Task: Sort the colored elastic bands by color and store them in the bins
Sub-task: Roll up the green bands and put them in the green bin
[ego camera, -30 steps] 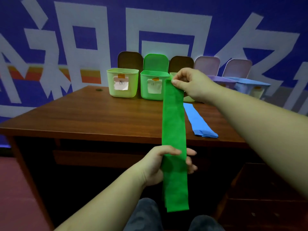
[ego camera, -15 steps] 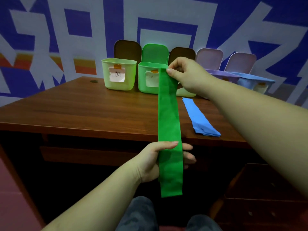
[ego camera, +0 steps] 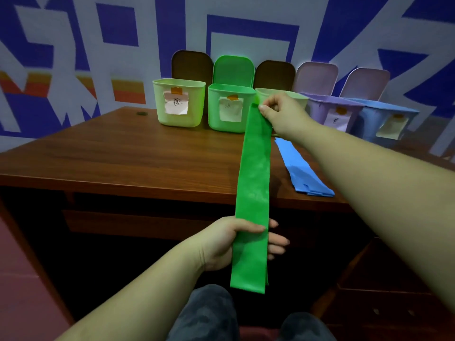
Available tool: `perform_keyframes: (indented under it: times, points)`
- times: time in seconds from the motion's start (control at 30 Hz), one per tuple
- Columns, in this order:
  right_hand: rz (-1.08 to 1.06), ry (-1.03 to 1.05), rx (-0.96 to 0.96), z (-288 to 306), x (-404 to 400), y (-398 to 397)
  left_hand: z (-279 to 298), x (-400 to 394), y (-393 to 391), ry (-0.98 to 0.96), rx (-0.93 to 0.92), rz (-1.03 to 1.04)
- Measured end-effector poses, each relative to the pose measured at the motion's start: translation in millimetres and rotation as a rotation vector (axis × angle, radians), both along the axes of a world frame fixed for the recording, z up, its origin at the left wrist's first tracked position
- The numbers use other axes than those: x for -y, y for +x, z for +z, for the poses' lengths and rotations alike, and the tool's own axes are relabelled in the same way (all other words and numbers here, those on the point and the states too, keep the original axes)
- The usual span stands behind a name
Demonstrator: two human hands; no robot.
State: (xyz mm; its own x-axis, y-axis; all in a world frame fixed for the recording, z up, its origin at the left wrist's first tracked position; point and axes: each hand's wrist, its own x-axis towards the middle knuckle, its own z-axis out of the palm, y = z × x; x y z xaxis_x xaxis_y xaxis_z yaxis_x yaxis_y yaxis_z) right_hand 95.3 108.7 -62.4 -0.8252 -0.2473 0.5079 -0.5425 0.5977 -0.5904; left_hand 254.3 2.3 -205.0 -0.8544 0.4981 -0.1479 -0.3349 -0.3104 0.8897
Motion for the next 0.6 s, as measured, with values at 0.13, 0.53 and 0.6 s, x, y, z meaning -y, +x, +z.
perform_keyframes:
  times: [0.13,0.53,0.6]
  points:
    - [-0.031,-0.072,0.019,-8,3,-23,-8,12,-3,-0.062,0.023,-0.024]
    - [-0.136,-0.062,0.130,-45,23,-77,38,46,-17,0.071,-0.099,-0.163]
    - [-0.161,-0.057,0.148,-50,26,-86,34,47,-21,0.033,-0.055,-0.164]
